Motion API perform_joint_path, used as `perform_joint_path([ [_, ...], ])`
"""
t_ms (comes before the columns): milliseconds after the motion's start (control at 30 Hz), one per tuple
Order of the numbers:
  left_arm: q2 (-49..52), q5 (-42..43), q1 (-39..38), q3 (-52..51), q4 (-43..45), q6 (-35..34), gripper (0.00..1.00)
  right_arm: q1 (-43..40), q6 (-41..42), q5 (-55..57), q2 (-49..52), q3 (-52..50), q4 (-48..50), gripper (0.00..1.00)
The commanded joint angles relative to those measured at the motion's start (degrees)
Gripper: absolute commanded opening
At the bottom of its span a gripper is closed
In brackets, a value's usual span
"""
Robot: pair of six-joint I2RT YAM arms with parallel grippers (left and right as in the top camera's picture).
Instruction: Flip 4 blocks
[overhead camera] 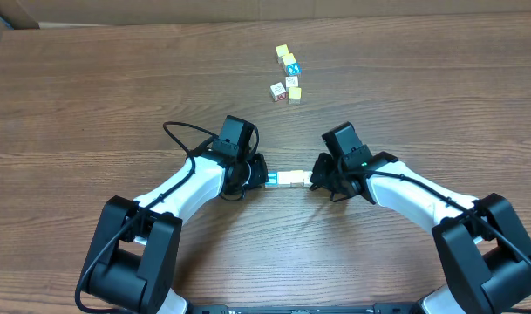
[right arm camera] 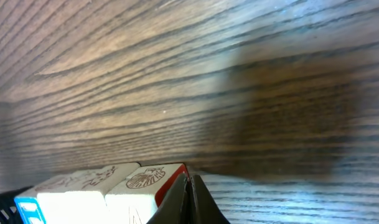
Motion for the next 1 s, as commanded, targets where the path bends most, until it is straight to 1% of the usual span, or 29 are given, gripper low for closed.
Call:
perform_joint_path([
  [0,0.5,0.8,-0.4,-0.5,0.8,1.2,0.04,2.2,0.7,-2.1,0.1,-0.2,1.4,0.04],
  [300,0.5,-1.1,-0.4,-0.3,1.5,1.4,0.04,4.1,3.8,-2.1,0.1,-0.2,1.4,0.04],
  [600,0.5,-1.1,-0.4,-0.2,3.2,1.4,0.04,6.1,11.3,-2.4,0.1,-0.2,1.4,0.04],
  [833,0.5,-1.2,-0.4,-0.2,4.7,1.9,0.04,7.5,16.3,-4.8,0.1,-0.3,1.4,0.04],
  [967,0.5,-1.4,-0.4,-0.2,5.9,2.3,0.04,7.9,20.5,-4.8,0.1,-0.3,1.4,0.04],
])
